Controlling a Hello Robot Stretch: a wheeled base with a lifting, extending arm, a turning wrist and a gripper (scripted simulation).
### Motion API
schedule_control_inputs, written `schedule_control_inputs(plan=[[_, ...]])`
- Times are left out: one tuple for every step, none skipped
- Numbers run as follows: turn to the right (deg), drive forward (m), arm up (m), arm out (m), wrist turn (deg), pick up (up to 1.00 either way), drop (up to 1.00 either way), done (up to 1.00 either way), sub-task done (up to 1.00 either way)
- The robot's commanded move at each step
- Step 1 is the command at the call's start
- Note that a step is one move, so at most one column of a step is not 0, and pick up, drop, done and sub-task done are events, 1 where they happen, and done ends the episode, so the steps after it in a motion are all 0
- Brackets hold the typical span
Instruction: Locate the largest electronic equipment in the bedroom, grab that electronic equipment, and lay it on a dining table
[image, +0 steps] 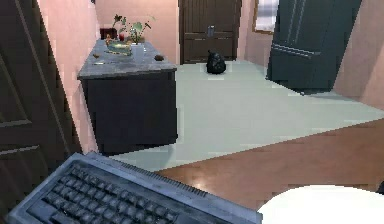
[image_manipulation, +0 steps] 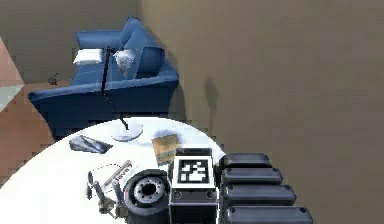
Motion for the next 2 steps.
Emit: schedule_control_inputs(plan=[[0.0, 0.00, 0.00, 0.44, 0.0, 0.00, 0.00, 0.00, 0.00], [0.0, 0.00, 0.00, 0.00, 39.0, 0.00, 0.00, 0.00, 0.00]])
